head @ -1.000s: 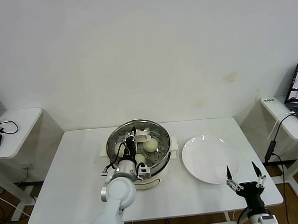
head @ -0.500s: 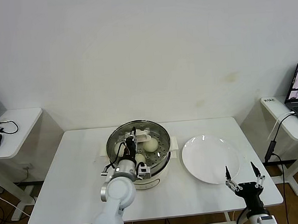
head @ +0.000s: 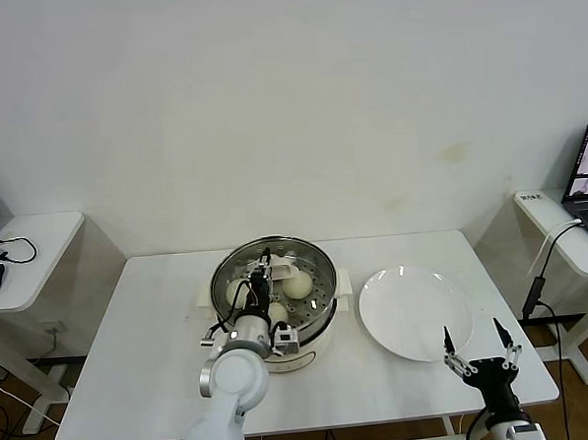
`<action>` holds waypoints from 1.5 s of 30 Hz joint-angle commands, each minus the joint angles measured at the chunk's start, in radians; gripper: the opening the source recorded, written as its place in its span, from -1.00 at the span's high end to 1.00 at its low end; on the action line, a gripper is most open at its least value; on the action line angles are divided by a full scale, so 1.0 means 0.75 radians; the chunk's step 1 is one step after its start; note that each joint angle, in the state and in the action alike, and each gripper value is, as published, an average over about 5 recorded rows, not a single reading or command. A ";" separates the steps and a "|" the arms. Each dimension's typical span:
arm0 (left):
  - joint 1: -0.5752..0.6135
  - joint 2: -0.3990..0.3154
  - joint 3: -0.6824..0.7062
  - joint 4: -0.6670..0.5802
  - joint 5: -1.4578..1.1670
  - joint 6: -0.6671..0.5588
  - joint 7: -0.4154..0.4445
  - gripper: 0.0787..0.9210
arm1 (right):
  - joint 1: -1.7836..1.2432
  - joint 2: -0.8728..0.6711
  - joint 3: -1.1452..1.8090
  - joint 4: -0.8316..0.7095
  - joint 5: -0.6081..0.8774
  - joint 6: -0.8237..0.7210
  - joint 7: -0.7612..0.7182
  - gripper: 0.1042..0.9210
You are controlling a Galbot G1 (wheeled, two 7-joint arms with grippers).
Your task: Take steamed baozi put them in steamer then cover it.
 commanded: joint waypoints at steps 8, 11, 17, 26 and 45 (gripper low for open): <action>0.132 0.048 0.002 -0.190 -0.030 -0.014 -0.012 -0.10 | -0.003 -0.002 0.001 0.002 -0.001 0.000 0.000 -0.76; 0.201 0.081 0.005 -0.277 -0.084 -0.029 -0.023 -0.30 | -0.006 -0.006 0.006 -0.001 0.001 0.001 0.000 -0.76; 0.398 0.133 -0.045 -0.476 -0.256 -0.080 -0.106 -0.68 | -0.013 -0.029 0.011 -0.013 0.012 0.003 0.000 -0.76; 0.724 0.238 -0.300 -0.558 -1.625 -0.448 -0.670 -0.77 | -0.010 -0.069 0.003 -0.065 0.035 0.007 0.000 -0.76; 1.126 0.240 -0.494 -0.522 -2.262 -0.583 -0.711 -0.77 | -0.200 -0.139 -0.089 -0.083 0.069 -0.040 -0.068 -0.76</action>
